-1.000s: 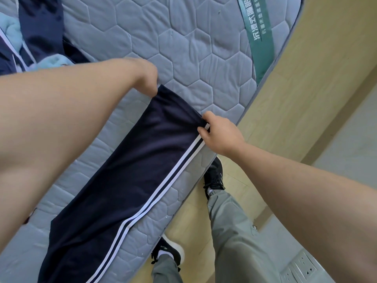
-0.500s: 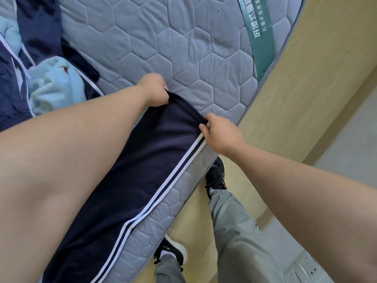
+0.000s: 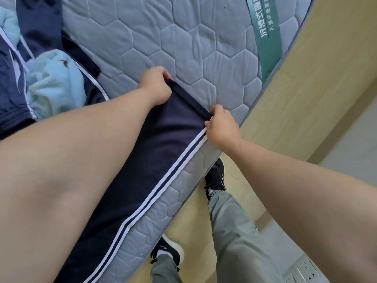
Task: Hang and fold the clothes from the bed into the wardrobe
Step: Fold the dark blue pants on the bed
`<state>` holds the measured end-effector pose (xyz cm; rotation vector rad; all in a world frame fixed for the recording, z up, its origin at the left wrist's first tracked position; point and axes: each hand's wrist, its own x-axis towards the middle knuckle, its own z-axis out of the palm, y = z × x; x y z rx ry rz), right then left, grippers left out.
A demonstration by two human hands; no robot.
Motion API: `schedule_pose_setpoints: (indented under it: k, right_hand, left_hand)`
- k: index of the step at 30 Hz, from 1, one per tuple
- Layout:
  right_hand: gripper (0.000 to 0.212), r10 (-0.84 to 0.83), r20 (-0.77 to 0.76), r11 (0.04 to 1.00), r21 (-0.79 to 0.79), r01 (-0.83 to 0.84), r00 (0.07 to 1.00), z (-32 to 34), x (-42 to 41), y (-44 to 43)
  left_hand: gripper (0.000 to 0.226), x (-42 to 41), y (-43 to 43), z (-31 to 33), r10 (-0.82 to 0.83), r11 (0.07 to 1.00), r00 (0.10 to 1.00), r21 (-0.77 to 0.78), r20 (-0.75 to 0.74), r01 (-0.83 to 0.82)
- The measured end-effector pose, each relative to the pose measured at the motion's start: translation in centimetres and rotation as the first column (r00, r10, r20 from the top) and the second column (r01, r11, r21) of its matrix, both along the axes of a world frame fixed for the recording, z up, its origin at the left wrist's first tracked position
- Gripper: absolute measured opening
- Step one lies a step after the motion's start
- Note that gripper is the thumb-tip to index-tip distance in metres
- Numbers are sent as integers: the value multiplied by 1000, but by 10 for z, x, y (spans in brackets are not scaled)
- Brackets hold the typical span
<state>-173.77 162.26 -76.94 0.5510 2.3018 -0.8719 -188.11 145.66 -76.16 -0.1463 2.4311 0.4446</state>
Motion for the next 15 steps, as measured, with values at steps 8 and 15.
schedule_pose_setpoints:
  k: [8,15]
  right_hand:
    - [17,159,215,987,-37,-155,964,6,-26,6]
    - [15,-92,19,995,-34,93,996,23,-50,8]
  left_hand:
    - [37,-6,1,12,-136,935,982,-310,128,170]
    - [11,-17,10,33,186,982,982,-36,41,-184]
